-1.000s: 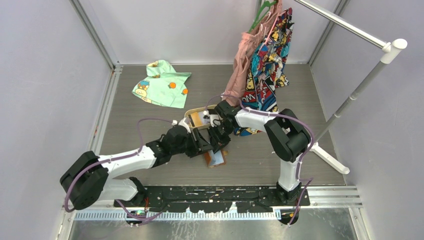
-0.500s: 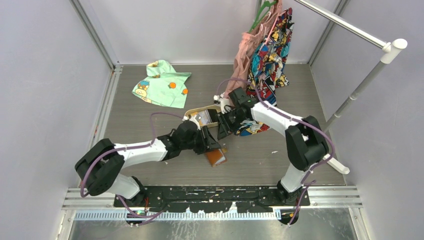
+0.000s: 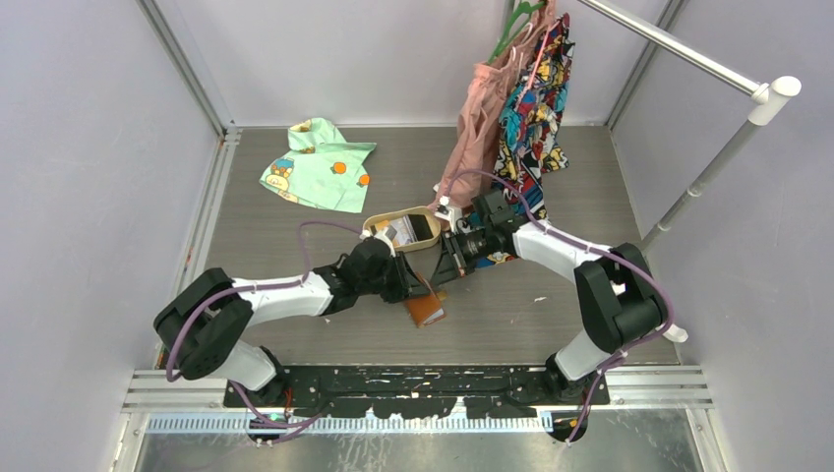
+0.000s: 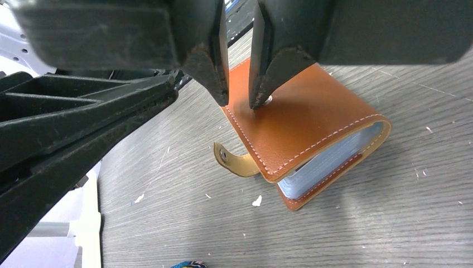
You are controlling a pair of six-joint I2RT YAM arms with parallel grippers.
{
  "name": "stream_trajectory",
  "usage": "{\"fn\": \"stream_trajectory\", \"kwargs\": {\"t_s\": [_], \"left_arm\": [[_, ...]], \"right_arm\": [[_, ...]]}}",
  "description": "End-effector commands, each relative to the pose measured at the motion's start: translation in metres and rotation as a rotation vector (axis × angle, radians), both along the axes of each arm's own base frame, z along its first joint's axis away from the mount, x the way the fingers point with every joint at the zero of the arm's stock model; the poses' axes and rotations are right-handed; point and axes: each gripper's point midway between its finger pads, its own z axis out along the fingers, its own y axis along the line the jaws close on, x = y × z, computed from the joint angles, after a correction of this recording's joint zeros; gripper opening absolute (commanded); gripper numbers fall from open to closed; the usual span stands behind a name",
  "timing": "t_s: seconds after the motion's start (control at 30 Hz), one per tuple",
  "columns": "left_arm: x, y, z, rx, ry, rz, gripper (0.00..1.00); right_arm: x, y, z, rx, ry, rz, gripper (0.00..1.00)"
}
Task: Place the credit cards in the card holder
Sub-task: Close the card holder at the center of the board.
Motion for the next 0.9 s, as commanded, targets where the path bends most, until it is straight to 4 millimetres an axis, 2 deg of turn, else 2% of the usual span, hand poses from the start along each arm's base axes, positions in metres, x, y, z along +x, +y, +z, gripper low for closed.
{"fn": "stream_trajectory", "kwargs": {"t_s": [0.0, 0.27, 0.53, 0.63, 0.73, 0.87], "left_arm": [[0.012, -0.005, 0.006, -0.032, -0.03, 0.027, 0.19], [0.017, -0.006, -0.001, -0.029, -0.022, 0.031, 0.16], [0.019, -0.008, -0.002, -0.037, -0.028, 0.027, 0.16], [0.022, -0.008, 0.004, -0.045, -0.049, 0.023, 0.16], [0.022, -0.009, 0.021, -0.062, -0.109, -0.004, 0.18], [0.022, 0.005, 0.04, 0.006, -0.225, -0.044, 0.25]], "right_arm": [[0.004, 0.01, 0.002, 0.04, -0.048, 0.013, 0.07], [0.001, 0.006, -0.037, -0.107, -0.003, 0.006, 0.05], [-0.005, 0.007, -0.058, -0.197, 0.037, 0.03, 0.05], [-0.002, 0.005, -0.066, -0.236, 0.051, 0.003, 0.05], [0.002, 0.003, -0.069, -0.269, 0.052, -0.019, 0.05], [0.002, 0.003, -0.07, -0.275, 0.065, -0.017, 0.05]]}}
